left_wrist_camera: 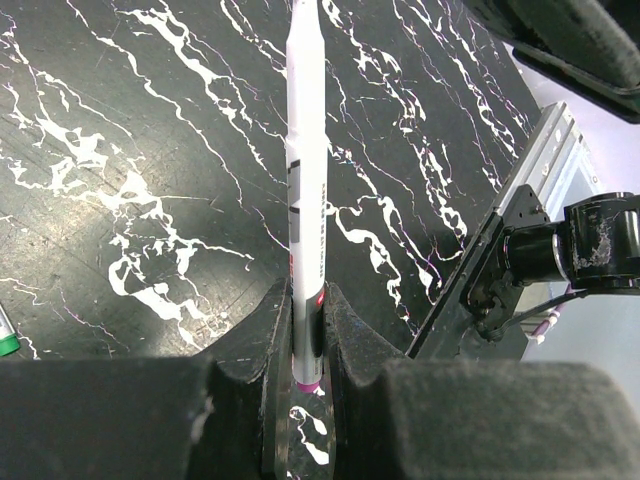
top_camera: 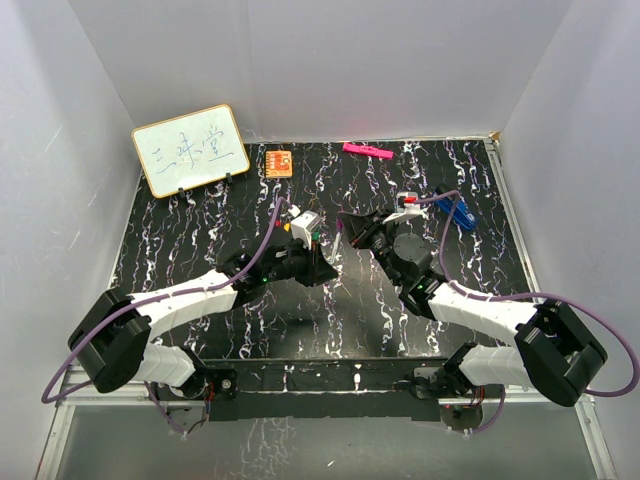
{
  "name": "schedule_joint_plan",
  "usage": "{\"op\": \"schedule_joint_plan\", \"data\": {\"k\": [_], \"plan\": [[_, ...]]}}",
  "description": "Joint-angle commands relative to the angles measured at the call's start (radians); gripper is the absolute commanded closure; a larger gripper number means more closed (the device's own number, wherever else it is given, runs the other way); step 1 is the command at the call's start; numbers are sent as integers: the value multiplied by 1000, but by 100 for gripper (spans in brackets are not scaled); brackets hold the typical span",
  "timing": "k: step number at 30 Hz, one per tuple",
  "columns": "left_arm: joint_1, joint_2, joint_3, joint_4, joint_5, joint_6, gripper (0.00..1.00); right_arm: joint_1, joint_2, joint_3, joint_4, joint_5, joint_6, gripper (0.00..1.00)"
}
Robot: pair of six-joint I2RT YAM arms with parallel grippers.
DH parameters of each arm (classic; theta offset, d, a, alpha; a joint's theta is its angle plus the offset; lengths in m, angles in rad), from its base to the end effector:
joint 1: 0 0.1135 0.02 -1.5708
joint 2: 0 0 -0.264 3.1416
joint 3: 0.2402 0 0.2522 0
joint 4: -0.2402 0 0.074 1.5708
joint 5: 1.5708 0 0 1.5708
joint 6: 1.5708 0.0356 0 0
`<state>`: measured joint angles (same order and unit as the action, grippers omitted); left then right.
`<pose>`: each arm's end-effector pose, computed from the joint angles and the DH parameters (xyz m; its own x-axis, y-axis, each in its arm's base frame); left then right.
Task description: Insert the pens into the pen caps
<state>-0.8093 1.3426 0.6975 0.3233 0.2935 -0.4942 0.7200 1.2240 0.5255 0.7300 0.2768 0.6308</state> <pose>0.1958 -0.2204 0.2371 -0.6106 -0.0175 -0.7918 0.6732 0.5152 -0.5305 0.2054 0.1672 0.2536 -0.2339 0.5495 -0.8021 -0.3603 0.7172 0.5965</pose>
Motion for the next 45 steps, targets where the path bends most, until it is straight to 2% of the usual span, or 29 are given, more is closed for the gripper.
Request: {"op": "schedule_joint_plan", "data": {"k": [1, 21, 34, 45], "plan": [[-7, -35, 21, 30, -9, 6, 100, 7, -25, -2, 32, -13, 6, 100], [-7, -44, 22, 59, -47, 0, 100, 19, -44, -18, 5, -26, 17, 100], [-5, -51, 16, 265, -140, -89, 100, 32, -55, -61, 50, -51, 24, 100], [6, -58, 41, 328, -191, -80, 100, 48, -43, -40, -10, -62, -5, 100]]}}
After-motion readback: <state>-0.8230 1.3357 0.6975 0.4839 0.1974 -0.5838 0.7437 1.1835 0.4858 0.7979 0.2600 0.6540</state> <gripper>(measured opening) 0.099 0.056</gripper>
